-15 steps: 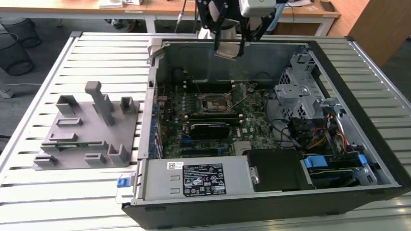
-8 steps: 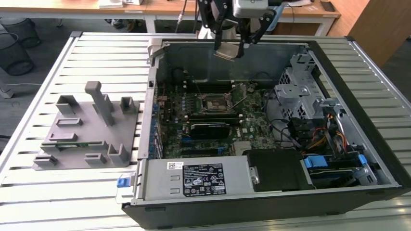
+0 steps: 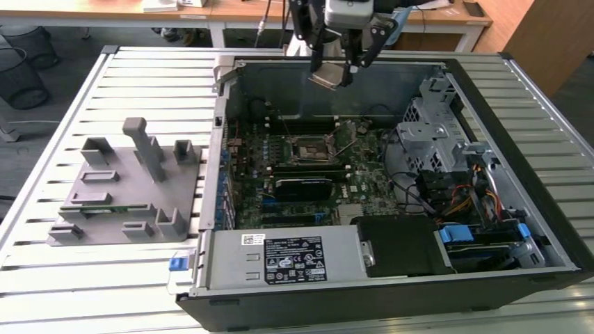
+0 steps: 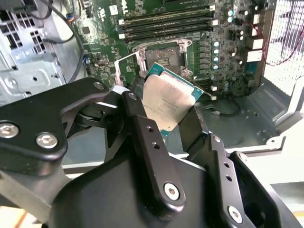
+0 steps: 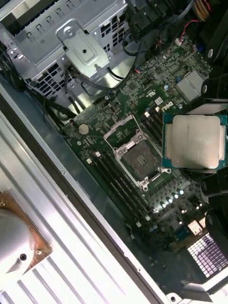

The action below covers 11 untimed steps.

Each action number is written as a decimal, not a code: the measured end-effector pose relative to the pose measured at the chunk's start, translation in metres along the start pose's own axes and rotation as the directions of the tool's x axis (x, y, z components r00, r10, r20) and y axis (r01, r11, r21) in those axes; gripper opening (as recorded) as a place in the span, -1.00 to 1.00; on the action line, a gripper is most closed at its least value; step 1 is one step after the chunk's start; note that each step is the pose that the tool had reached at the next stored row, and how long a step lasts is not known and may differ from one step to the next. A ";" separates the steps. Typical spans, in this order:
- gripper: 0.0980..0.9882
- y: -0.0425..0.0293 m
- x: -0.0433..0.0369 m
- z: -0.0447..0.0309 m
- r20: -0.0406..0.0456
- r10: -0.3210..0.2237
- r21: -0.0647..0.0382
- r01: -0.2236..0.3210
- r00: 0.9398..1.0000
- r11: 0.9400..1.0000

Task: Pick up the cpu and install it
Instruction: 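Place the cpu into insertion slot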

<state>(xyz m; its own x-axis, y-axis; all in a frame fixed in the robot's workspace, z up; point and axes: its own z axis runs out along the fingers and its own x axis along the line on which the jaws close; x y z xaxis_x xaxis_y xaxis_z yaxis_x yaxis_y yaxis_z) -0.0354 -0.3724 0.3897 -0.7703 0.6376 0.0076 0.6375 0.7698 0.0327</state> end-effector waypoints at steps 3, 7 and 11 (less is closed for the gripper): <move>0.00 0.0000 0.0000 0.0010 0.002 0.054 -0.001 -0.054 0.999 0.999; 0.00 -0.0001 0.0000 0.0025 0.004 0.127 -0.001 -0.127 0.992 0.992; 0.00 -0.0001 0.0000 0.0042 0.006 0.198 -0.002 -0.198 0.980 0.980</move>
<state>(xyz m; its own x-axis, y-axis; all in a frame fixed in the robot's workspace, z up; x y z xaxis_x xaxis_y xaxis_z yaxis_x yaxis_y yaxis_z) -0.0354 -0.3724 0.3855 -0.6288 0.7775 0.0076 0.7773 0.6283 0.0327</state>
